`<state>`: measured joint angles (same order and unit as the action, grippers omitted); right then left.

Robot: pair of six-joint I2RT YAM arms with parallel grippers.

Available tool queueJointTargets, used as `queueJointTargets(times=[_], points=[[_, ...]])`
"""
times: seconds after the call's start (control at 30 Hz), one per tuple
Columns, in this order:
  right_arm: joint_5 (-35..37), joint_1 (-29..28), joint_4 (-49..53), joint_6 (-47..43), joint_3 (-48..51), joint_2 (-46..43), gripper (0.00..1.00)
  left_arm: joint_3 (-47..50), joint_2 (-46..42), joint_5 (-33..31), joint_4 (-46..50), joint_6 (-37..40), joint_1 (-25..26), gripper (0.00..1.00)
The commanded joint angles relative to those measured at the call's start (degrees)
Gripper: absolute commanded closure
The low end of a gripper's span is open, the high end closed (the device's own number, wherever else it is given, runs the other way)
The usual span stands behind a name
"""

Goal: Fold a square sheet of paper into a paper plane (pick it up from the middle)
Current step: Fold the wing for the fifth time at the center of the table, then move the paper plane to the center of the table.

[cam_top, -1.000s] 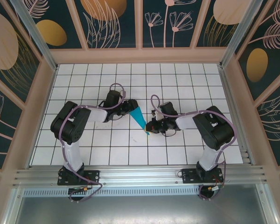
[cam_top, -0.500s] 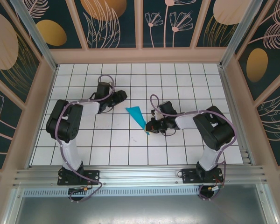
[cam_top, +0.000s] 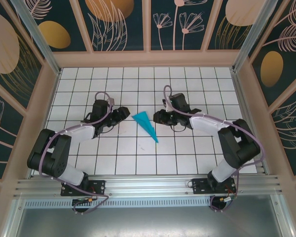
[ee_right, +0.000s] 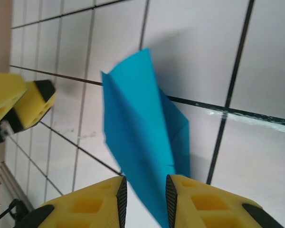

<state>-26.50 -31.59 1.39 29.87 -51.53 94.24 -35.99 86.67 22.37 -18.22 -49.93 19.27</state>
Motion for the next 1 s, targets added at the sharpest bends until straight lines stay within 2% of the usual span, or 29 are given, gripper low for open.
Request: queueJointTargets(times=[0.0, 0.27, 0.7, 0.97], points=[[-0.4, -0.3, 1.7, -1.3, -1.5, 4.8, 0.68, 1.7, -2.8, 1.6, -1.8, -2.6, 0.6, 0.36], [-3.5, -2.1, 1.4, -2.7, -3.5, 9.4, 0.68, 2.4, -2.9, 2.3, -1.3, -2.2, 1.1, 0.36], [-1.4, -4.7, 0.6, -0.9, -3.6, 8.3, 0.67, 2.5, 0.0, 2.7, -3.7, -3.5, 2.7, 0.36], [0.5, -4.4, -0.1, 0.4, -2.7, 4.6, 0.65, 2.3, 1.3, 3.7, -4.3, -3.3, 3.2, 0.37]])
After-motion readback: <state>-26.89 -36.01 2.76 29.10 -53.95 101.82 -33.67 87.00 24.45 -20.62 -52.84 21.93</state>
